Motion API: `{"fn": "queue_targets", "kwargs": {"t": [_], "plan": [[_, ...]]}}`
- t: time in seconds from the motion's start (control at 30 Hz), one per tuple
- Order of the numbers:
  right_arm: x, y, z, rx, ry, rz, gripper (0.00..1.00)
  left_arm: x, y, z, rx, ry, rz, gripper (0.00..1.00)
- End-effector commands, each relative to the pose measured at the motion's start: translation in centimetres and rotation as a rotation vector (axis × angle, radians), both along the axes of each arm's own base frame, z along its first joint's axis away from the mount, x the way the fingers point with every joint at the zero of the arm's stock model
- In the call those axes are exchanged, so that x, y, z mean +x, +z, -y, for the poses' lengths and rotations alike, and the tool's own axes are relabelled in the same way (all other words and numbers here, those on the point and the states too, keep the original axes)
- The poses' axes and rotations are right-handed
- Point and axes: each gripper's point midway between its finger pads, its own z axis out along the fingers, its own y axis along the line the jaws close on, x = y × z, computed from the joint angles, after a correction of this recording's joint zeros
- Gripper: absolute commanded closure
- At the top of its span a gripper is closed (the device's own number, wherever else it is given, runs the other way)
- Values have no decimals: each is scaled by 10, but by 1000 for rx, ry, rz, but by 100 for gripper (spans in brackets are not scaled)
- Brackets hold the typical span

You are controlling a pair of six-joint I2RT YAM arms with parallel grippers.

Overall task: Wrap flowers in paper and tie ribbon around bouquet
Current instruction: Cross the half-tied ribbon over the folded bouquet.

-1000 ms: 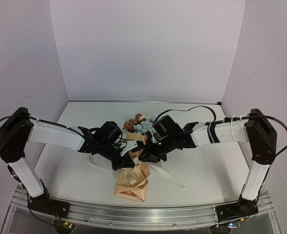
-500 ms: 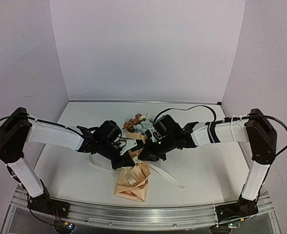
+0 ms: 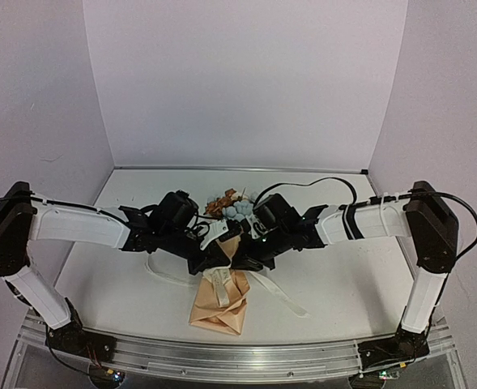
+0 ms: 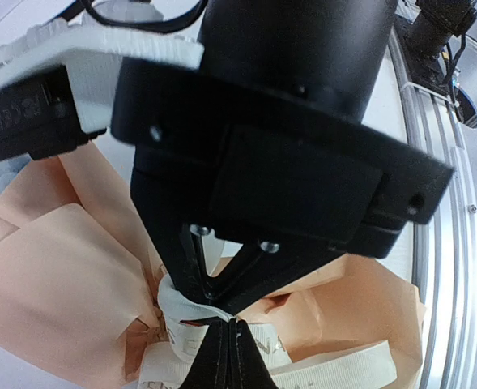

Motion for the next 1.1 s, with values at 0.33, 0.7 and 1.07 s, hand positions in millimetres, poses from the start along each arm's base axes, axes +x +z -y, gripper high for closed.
{"fn": "queue_targets", "kwargs": {"t": [0.33, 0.7, 1.07], "plan": [[0, 3, 7, -1, -20, 39, 93, -12, 18, 21, -65, -117, -55, 98], [-2, 10, 22, -4, -46, 64, 92, -17, -9, 18, 4, -125, -121, 98], [4, 31, 27, 26, -92, 96, 74, -15, -13, 19, 12, -125, -124, 98]]}}
